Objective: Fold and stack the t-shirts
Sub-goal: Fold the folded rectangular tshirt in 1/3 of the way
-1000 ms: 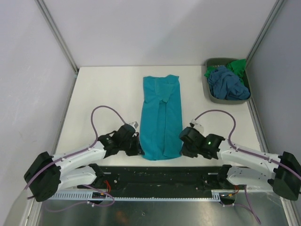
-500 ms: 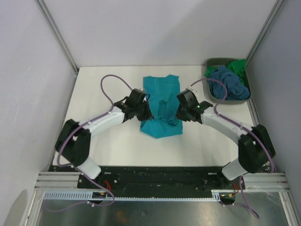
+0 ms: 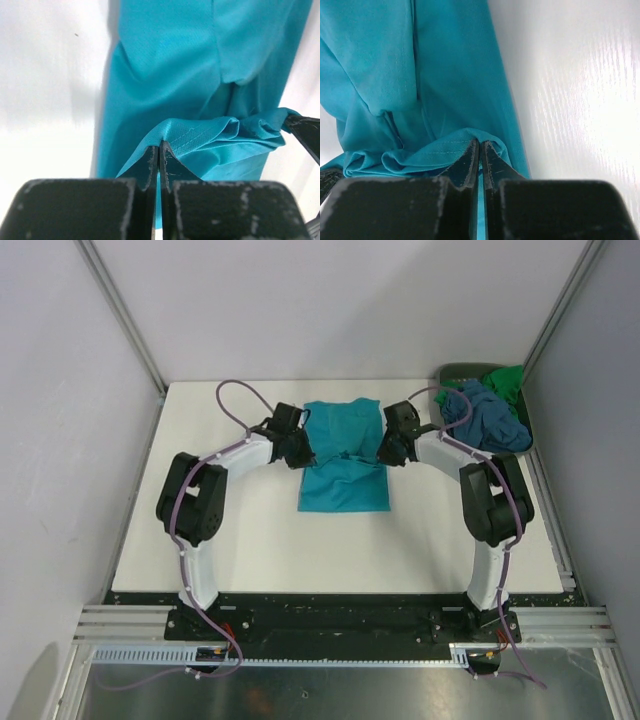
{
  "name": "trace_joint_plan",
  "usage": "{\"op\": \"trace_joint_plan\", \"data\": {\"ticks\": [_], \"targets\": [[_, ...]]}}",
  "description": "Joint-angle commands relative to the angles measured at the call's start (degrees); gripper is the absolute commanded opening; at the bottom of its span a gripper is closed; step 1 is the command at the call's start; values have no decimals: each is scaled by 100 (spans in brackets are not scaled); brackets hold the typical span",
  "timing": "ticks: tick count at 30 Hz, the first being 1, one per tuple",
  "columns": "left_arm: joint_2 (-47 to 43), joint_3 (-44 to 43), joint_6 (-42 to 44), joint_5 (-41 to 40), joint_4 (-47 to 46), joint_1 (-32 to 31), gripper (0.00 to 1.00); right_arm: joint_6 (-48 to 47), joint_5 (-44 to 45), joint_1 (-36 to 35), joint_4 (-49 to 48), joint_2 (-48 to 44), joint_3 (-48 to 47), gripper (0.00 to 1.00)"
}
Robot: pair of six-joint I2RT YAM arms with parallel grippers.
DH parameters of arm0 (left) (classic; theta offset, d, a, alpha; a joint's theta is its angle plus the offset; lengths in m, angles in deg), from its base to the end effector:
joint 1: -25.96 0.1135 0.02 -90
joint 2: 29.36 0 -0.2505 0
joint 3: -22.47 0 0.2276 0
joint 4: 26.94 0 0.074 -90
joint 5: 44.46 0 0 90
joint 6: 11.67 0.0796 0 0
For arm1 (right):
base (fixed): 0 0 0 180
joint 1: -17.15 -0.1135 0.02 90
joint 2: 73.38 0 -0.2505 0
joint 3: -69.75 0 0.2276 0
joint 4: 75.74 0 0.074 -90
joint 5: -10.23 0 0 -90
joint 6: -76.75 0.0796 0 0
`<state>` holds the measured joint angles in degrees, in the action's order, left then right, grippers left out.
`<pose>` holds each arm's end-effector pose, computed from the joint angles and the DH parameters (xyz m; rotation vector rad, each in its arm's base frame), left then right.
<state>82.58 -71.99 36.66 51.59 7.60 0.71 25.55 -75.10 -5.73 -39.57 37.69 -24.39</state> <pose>0.3808 -0.1889 0.1568 -0.3219 2.5597 -0.6032 0.3893 0.1573 0.1584 0.3840 2.4978 0.3437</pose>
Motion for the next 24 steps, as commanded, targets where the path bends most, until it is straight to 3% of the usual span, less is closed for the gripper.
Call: {"op": "trace_joint_plan", "data": {"ticks": [1,16,18,20,24], "targets": [[156,-356,200,52,-50,202,0,-132,-142,127,-184,161,-460,0],[441,-703,304,185,-67,440,0,-60,-173,352,9,338,-821,0],[488,-766,340,180,-67,448,0,-67,-180,364,20,348,-866,7],[540,-827,396,198,-67,462,2,-82,-208,398,63,359,-939,25],[499,-918,718,187,-75,543,41,-247,-225,433,102,240,-1024,51]]}}
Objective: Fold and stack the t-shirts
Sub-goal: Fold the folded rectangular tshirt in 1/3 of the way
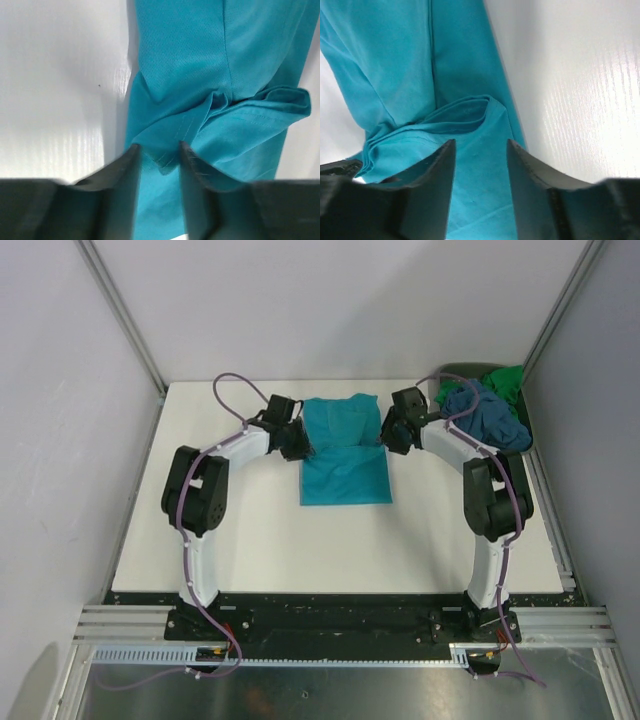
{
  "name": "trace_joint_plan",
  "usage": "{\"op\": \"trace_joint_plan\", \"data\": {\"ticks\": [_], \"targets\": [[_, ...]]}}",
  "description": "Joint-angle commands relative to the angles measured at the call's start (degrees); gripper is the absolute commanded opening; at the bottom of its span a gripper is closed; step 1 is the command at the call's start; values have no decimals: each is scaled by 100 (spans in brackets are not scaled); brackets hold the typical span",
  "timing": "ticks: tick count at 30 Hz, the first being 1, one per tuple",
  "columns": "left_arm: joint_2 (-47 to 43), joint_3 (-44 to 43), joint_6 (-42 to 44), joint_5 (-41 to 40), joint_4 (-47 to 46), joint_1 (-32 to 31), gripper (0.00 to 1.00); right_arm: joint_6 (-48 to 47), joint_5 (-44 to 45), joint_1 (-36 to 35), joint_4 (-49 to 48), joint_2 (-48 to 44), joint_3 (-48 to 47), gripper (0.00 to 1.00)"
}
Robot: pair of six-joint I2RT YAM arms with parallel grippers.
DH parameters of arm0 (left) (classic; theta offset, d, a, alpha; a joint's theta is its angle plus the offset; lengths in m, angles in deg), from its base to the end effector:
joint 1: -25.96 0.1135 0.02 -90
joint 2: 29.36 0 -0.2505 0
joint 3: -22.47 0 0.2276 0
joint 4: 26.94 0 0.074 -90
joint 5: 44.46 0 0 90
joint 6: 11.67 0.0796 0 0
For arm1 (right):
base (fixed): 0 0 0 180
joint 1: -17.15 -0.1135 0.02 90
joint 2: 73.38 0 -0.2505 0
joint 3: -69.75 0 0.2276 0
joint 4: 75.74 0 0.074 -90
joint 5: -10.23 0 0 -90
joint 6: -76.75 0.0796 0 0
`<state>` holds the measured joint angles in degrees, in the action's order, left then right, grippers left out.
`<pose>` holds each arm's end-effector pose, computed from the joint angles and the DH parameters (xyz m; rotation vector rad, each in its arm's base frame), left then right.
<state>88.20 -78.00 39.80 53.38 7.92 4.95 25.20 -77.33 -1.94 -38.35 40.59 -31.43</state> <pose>0.4140 -0.1706 0.1483 -0.3311 2.5470 -0.5923 0.4188 0.1414 0.1741 0.4368 2.4466 0.3868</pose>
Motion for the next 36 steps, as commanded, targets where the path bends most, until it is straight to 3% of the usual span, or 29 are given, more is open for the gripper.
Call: {"op": "trace_joint_plan", "data": {"ticks": [1,4,7,11,14,18,24,31,36], "targets": [[-143,-298,480,-27,-118,139,51,-275,13,55,-4,-103,-317,55],[-449,-223,691,-82,-120,172,66,-417,50,55,94,-242,-295,59],[-695,-84,760,-67,-120,150,64,-501,25,-28,95,-369,-140,52],[-846,113,823,68,-121,18,43,-626,-93,-240,42,-389,27,35],[-745,129,856,236,-122,-91,20,-667,-150,-369,-27,-242,39,29],[-486,68,832,408,-122,-141,4,-673,-449,-412,-131,29,-3,25],[109,-418,962,550,-120,-94,0,-814,-526,-394,-69,568,-518,27],[962,-1117,1031,553,-103,231,3,-811,-395,-184,314,1247,-1220,40],[1262,-1212,991,562,-79,342,4,-737,-379,-79,442,1251,-1166,48]]}}
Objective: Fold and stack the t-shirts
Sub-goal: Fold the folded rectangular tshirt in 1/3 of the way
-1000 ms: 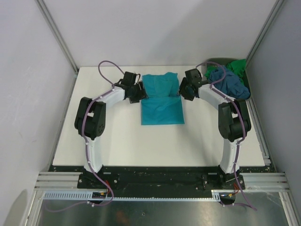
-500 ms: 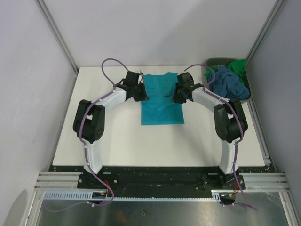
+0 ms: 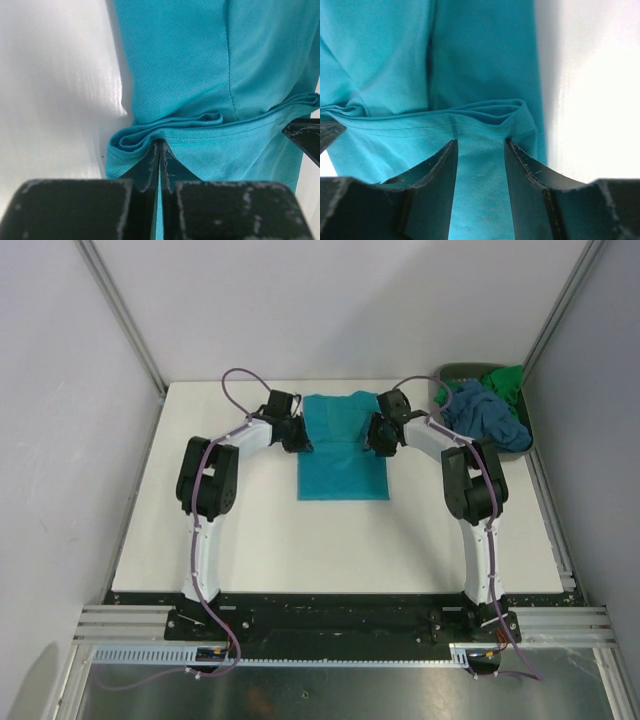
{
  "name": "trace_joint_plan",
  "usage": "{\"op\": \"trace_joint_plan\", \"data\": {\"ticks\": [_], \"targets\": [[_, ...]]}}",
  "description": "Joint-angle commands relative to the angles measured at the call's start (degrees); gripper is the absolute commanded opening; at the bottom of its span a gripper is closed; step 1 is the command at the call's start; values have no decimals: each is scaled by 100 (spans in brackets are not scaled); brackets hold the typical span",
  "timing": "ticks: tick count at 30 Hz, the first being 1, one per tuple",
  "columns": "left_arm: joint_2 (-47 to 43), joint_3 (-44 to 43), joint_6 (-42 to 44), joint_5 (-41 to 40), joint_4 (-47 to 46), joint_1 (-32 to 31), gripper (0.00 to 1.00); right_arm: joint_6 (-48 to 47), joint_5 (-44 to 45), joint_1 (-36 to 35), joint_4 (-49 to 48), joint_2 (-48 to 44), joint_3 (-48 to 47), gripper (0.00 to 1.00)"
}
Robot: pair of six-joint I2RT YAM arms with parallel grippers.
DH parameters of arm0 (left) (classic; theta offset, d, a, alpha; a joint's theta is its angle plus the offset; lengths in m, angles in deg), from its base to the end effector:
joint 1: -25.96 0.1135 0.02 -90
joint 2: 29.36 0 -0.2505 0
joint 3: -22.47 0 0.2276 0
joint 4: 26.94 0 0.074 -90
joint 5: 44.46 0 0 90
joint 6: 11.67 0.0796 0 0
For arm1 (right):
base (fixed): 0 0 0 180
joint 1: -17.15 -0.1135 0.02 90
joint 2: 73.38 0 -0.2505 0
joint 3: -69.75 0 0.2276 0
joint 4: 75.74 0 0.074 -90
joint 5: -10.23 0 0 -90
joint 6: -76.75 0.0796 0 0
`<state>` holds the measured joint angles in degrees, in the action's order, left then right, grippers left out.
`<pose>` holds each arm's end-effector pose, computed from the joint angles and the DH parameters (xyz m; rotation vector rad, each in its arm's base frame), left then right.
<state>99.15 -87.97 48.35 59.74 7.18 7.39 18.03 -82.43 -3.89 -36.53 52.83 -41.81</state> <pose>0.4536 -0.1730 0.1195 -0.1460 2.5608 -0.6518 0.4455 0.1753 0.1341 0.2094 2.5546 0.4221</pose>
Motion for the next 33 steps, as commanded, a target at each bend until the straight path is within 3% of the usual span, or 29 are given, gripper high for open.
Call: {"op": "trace_joint_plan", "data": {"ticks": [1,10,19,22,27,33], "targets": [[179,-206,139,-75,-8,102,4,-14,128,129,261,-13,-80,49],[-20,-292,180,-11,16,138,6,63,-51,374,307,-166,-209,48],[-268,-391,268,196,129,179,6,342,-508,719,1142,605,-1569,26],[-508,-341,283,273,143,191,8,277,-437,719,1363,614,-1725,24],[-1266,134,158,460,151,210,14,188,-323,673,932,-330,-563,29],[-2387,1613,-248,405,137,205,15,277,-298,407,446,-1596,1352,26]]}}
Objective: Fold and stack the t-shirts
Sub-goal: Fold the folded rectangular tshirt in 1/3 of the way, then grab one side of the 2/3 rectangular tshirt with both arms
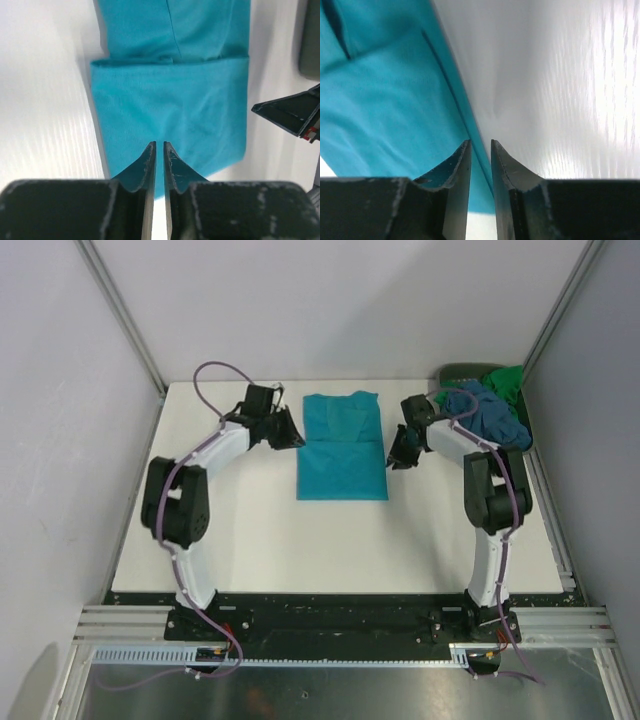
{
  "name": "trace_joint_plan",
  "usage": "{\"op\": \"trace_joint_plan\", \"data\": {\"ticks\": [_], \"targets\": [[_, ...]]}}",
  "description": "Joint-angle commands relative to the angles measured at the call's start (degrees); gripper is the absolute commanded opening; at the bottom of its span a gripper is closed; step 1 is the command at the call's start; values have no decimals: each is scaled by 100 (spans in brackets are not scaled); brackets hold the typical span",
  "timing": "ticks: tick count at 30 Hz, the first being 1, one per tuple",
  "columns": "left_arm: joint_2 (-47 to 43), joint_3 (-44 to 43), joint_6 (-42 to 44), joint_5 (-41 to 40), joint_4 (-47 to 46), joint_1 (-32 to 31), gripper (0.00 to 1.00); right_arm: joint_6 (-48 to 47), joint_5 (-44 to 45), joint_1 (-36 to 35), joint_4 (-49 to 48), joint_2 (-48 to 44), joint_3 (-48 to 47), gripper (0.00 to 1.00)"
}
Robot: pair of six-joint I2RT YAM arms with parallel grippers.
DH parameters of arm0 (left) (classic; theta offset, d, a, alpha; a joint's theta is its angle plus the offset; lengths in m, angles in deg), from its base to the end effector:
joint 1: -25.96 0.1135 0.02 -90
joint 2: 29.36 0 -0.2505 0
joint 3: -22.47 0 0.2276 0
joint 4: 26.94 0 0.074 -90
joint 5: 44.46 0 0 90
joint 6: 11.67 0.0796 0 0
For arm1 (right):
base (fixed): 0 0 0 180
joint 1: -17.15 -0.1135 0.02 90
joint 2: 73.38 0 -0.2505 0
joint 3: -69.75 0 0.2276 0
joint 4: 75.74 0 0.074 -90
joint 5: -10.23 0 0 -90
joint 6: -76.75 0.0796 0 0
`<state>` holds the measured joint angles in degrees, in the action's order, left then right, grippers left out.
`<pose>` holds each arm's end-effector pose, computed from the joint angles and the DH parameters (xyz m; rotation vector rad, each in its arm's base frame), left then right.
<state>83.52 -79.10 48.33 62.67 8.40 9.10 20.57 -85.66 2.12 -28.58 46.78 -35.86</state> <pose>0.4177 -0.1511 0.1905 -0.1354 2.4645 -0.7298 0.4216 0.1217 0.1380 0.4069 2.6741 0.4085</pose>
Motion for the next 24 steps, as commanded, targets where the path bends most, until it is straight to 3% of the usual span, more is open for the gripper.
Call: {"op": "trace_joint_plan", "data": {"ticks": [1,11,24], "targets": [[-958,977,-297,114,7,26,15,61,53,-251,-358,-1133,980,26],[-1874,2668,-454,20,-386,-1,19,362,565,-750,-445,-1791,2074,27],[-2040,3274,-529,95,-728,-10,19,528,998,-932,-458,-1754,2249,28]]}}
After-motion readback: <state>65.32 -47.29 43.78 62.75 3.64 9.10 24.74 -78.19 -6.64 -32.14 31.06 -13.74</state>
